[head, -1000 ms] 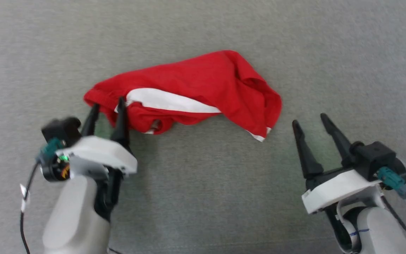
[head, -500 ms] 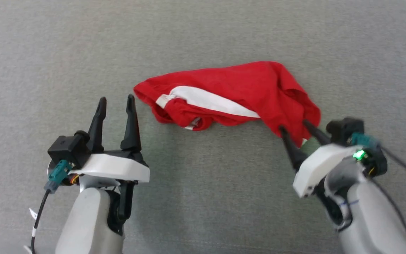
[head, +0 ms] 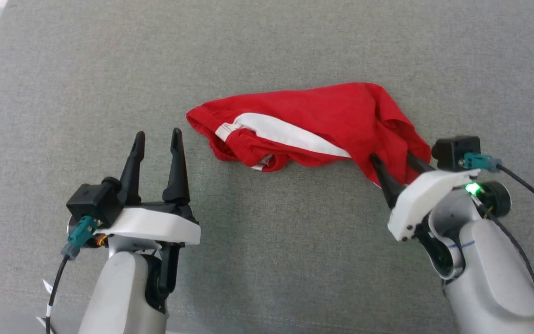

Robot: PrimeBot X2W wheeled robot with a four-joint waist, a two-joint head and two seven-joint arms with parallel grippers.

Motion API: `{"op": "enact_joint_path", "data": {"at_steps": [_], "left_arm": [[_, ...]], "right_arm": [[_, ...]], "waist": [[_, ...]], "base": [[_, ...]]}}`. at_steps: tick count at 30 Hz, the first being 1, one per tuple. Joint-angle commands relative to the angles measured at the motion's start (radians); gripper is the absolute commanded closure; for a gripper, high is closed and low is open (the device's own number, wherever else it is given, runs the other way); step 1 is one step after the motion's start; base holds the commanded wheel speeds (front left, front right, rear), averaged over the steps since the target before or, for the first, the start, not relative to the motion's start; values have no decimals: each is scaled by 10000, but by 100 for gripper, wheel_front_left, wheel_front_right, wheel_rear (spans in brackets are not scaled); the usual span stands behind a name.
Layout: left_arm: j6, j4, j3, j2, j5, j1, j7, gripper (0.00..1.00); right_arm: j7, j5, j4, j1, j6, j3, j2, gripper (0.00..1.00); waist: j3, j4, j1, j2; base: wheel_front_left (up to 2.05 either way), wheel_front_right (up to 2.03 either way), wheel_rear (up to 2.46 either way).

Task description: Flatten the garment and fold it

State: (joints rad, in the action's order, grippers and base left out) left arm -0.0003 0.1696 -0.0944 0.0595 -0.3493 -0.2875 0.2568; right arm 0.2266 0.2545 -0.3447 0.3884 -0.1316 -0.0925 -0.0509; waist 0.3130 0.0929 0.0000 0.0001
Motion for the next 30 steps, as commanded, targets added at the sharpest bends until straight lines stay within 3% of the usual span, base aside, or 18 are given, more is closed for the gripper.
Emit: {"op": "enact_joint_path", "data": {"at_steps": [1,3,12,15,19,23,28,29,30], "left_arm": [[-66,37,62,-39,99,67,48,0],[-105,77,101,-53,118,57,48,0],[-207,331,283,-81,124,244,49,0],[-220,346,338,-85,128,312,49,0],[-301,385,351,-87,146,281,49,0],[-381,409,120,-90,153,70,49,0],[-428,440,-254,-91,86,-256,49,0],[-441,448,-326,-91,59,-326,49,0],[-446,456,-385,-91,37,-388,49,0]], "right_arm": [[-70,15,-31,216,9,-47,7,54],[-186,261,-55,345,9,-187,7,100],[-726,927,704,190,9,-25,7,100],[-427,1225,1597,-75,9,405,7,100],[390,614,2347,88,9,1348,-267,100],[1121,119,1943,1006,9,2169,-561,100],[1352,-465,364,2533,9,2775,-925,100],[1265,-624,14,2804,9,2865,-975,63],[1216,-757,-350,3028,9,2906,-995,5]], "waist": [[4,-3,0,-1],[-9,-10,0,-1],[-380,-178,0,-1],[-455,-256,0,-1],[-340,-303,0,-1],[-11,-126,0,-1],[455,226,0,-1],[537,298,0,-1],[590,353,0,-1]], "base": [[0,0,0],[0,0,0],[0,0,0],[0,0,0],[0,0,0],[0,0,0],[0,0,0],[0,0,0],[0,0,0]]}}
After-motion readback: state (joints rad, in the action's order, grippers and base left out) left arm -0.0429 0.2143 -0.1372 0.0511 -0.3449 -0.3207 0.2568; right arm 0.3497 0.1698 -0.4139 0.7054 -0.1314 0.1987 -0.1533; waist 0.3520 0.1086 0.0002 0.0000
